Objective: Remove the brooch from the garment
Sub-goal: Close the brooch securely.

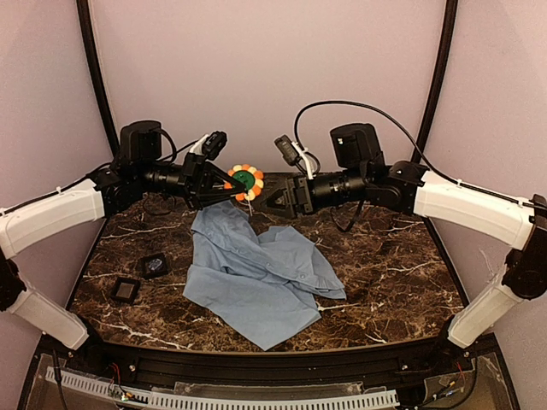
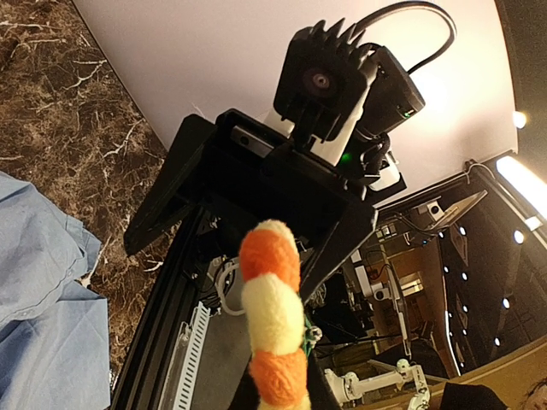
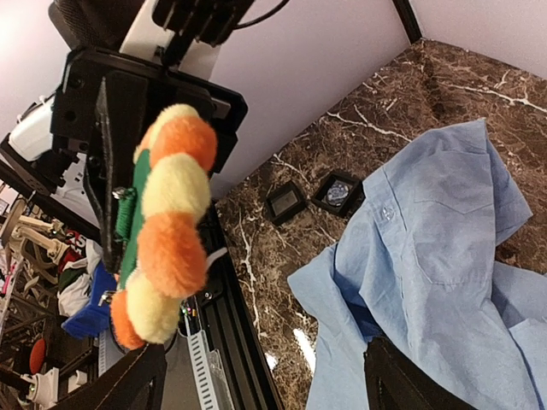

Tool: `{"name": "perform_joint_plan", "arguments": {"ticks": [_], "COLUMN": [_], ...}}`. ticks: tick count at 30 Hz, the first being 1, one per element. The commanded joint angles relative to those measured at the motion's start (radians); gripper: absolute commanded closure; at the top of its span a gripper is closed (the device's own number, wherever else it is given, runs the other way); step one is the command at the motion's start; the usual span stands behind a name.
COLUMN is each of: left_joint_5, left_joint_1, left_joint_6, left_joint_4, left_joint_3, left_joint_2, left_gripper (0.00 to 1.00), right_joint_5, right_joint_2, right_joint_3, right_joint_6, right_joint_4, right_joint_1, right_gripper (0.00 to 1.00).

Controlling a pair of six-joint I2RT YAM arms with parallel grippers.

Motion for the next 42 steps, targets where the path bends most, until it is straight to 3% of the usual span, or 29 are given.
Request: {"name": "perform_joint_plan", "arguments": {"ticks": [1,21,38,42], "left_joint_5": [0.013,0.001,0.009,0.014], "left_joint_1": [-0.005,-0.005,-0.013,-0.020], "left_joint_6": [-0.025,0.001,0.065,0.077], "left_joint_4": [0.046,0.019,-0.056,-0.071], "left_joint_3": [-0.031,-0.089,-0.077,-0.070], "left_joint_2": [-0.045,-0.079,-0.092,-0.088], "left_gripper": [0.99,0.99,0.99,0.99], "right_joint_5": [0.044,-0.128,-0.186,-0.204], "right_joint_2": [0.045,0.067,0.103,0.104], "right_joint_3": [0.056,0.124,0.136,0.125], "right_joint_6": [-0.085,-0.017,0.026,0.046], "right_joint_4": [-0.083,-0.053,-0.011,0.015], "right_joint_1": [0.051,0.076,0.057,0.042], "right_gripper": [0.20,0.21,0.45,0.46]}}
